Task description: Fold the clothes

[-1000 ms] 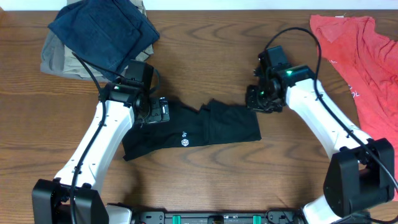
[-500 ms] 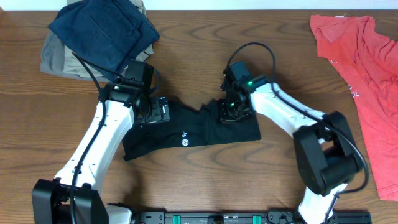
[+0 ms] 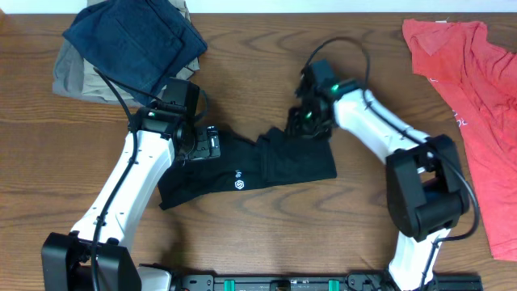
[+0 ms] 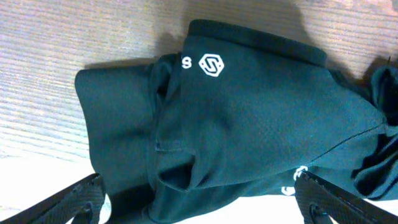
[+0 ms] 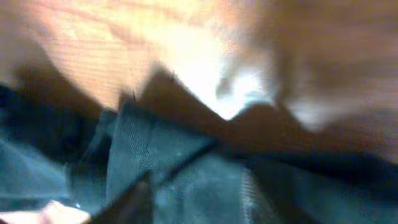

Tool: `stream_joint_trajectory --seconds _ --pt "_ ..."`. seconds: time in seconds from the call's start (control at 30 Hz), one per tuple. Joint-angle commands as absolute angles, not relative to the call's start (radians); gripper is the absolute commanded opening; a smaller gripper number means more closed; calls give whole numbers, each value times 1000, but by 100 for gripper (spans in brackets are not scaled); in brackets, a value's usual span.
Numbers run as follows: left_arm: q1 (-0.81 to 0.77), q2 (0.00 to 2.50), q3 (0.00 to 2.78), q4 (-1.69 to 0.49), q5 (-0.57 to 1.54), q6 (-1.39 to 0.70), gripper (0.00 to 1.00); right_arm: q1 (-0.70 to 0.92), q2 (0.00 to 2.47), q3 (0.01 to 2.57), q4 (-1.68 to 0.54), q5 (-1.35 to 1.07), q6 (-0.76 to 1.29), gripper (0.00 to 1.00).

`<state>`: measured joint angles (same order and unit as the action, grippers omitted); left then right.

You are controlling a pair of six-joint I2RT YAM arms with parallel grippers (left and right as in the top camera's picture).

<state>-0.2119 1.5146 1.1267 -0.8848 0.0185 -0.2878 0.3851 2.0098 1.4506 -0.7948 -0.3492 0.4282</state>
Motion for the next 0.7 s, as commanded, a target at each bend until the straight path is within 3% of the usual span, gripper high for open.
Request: stream_joint_trajectory --seconds 0.0,0.07,0.1,0.37,0.57,0.67 --pt "-210 1509 1116 -890 6 -281 98 334 2018 1566 -874 -326 354 65" --pt "-202 1509 1116 -905 4 -260 98 299 2018 1621 -947 -278 354 84" --pt "-190 1509 1116 -920 -10 -260 98 283 2018 1642 -977 -252 354 99" --pt "76 1509 1116 -979 -10 -258 98 79 2018 1709 -1110 -97 354 99" --pt "321 1509 1116 -986 314 -168 98 -85 2018 1707 -1145 -80 355 99" --pt "383 1509 1115 -1030 360 -146 98 -141 2018 1707 -1146 -83 355 99"
